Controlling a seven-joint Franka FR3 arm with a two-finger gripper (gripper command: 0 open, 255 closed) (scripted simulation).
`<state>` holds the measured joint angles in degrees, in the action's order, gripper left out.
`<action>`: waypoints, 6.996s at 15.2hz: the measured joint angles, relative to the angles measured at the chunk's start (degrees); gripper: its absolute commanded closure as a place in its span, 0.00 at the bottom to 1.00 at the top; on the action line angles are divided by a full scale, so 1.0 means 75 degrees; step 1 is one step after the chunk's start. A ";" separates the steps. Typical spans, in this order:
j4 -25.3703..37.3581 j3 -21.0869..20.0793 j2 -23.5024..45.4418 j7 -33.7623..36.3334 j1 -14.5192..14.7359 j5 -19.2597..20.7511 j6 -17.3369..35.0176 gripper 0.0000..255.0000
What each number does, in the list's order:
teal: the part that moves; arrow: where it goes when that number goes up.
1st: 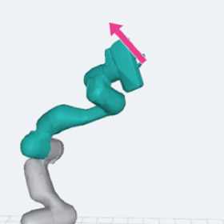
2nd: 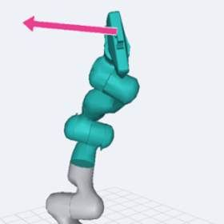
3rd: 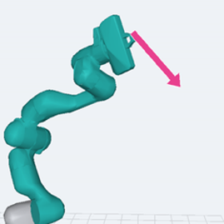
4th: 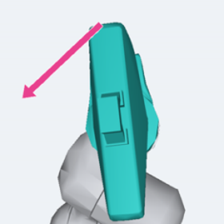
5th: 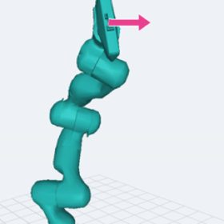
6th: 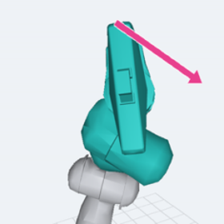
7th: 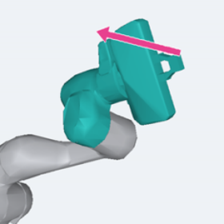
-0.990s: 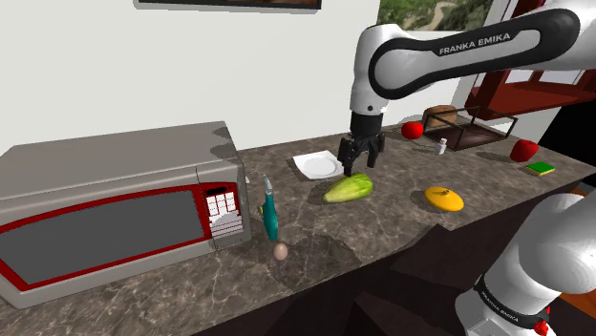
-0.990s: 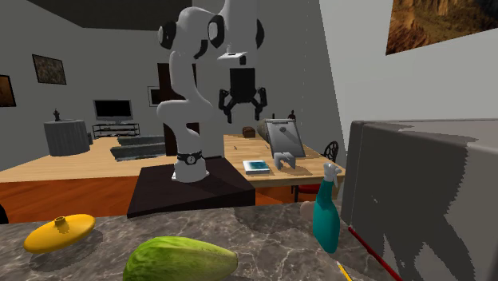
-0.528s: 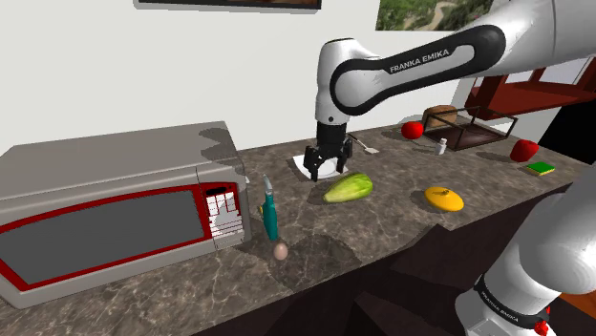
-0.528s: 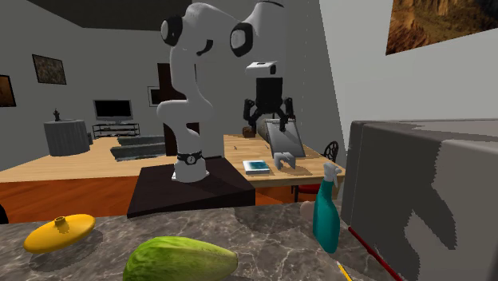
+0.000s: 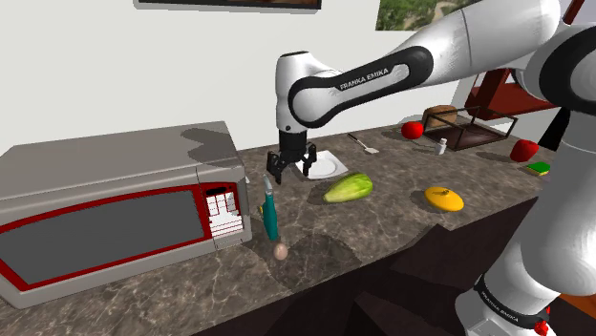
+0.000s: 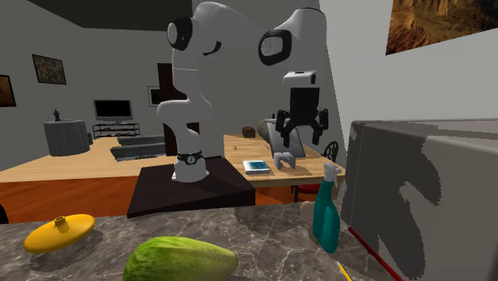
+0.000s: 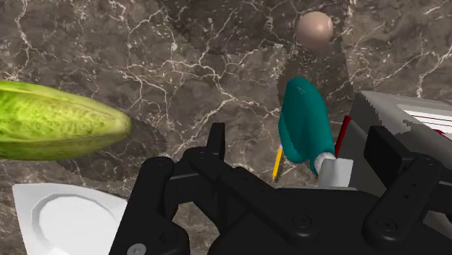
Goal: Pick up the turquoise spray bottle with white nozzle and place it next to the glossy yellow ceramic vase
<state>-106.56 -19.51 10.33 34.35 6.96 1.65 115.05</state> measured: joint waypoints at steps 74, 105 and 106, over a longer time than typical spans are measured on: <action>0.0519 0.0876 -0.0725 -0.1819 -0.1183 -0.0062 -0.1030 1.00; 0.0864 0.3550 -0.0529 -0.7365 -0.3993 -0.0321 -0.1164 1.00; 0.1023 0.3624 -0.0372 -0.7542 -0.4092 -0.0351 -0.1166 1.00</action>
<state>-98.88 7.67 7.54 -22.22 -23.72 -0.98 106.31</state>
